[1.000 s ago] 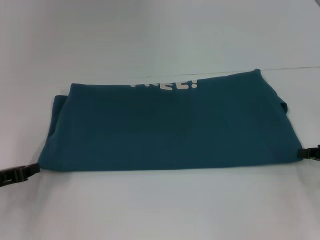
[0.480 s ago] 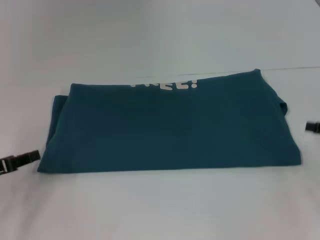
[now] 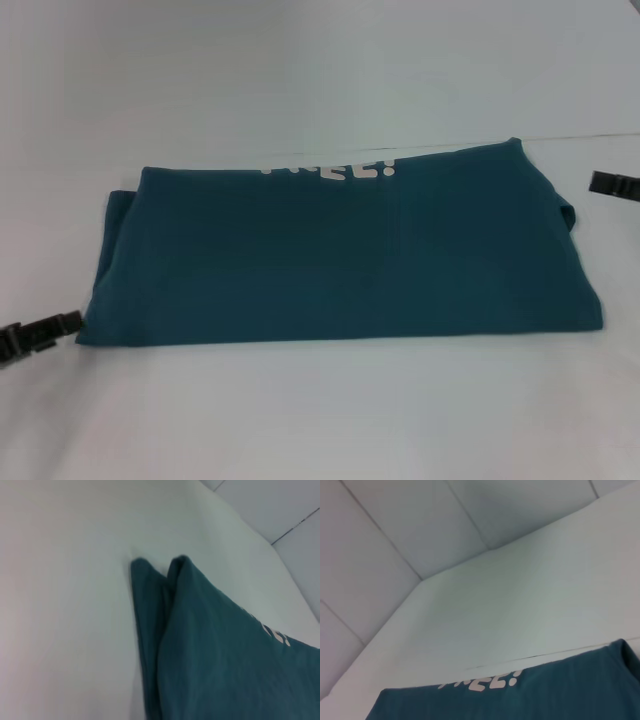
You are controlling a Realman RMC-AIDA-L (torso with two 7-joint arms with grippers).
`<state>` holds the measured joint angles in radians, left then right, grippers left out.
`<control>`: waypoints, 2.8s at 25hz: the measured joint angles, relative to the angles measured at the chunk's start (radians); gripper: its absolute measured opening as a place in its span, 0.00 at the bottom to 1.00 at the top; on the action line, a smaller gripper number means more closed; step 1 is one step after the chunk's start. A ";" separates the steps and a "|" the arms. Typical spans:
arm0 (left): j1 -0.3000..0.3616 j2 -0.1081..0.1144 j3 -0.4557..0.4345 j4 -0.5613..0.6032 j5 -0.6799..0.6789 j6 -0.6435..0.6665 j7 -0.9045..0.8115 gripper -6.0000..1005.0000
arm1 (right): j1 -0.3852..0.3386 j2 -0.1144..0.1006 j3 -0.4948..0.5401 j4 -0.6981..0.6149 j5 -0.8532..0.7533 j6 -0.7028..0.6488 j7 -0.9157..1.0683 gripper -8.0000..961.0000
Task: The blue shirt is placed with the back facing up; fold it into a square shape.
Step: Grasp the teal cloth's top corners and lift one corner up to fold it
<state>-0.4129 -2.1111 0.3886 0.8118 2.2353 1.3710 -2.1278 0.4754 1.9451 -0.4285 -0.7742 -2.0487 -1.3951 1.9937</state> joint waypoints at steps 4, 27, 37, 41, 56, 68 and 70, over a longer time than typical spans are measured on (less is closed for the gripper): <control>-0.006 0.002 0.023 -0.033 0.008 0.000 -0.041 0.71 | 0.035 -0.006 -0.006 0.008 -0.029 0.001 0.000 0.79; -0.073 0.022 0.121 -0.041 0.097 -0.070 -0.210 0.88 | 0.080 0.001 -0.007 0.000 -0.048 0.029 0.008 0.96; -0.120 0.041 0.126 -0.018 0.193 -0.047 -0.284 0.88 | 0.074 -0.002 0.001 -0.002 -0.047 0.023 0.010 0.96; -0.128 0.042 0.143 -0.021 0.198 -0.055 -0.297 0.88 | 0.073 -0.003 0.001 -0.002 -0.047 0.021 0.011 0.96; -0.146 0.037 0.162 -0.047 0.201 -0.091 -0.304 0.88 | 0.075 -0.006 0.001 -0.002 -0.045 0.020 0.012 0.96; -0.172 0.039 0.180 -0.065 0.202 -0.125 -0.307 0.88 | 0.074 -0.008 0.004 -0.002 -0.044 0.018 0.024 0.95; -0.180 0.039 0.180 -0.065 0.202 -0.129 -0.307 0.88 | 0.074 -0.009 0.004 -0.002 -0.044 0.018 0.024 0.95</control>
<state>-0.5927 -2.0724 0.5685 0.7469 2.4376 1.2417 -2.4344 0.5491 1.9364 -0.4249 -0.7761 -2.0922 -1.3775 2.0172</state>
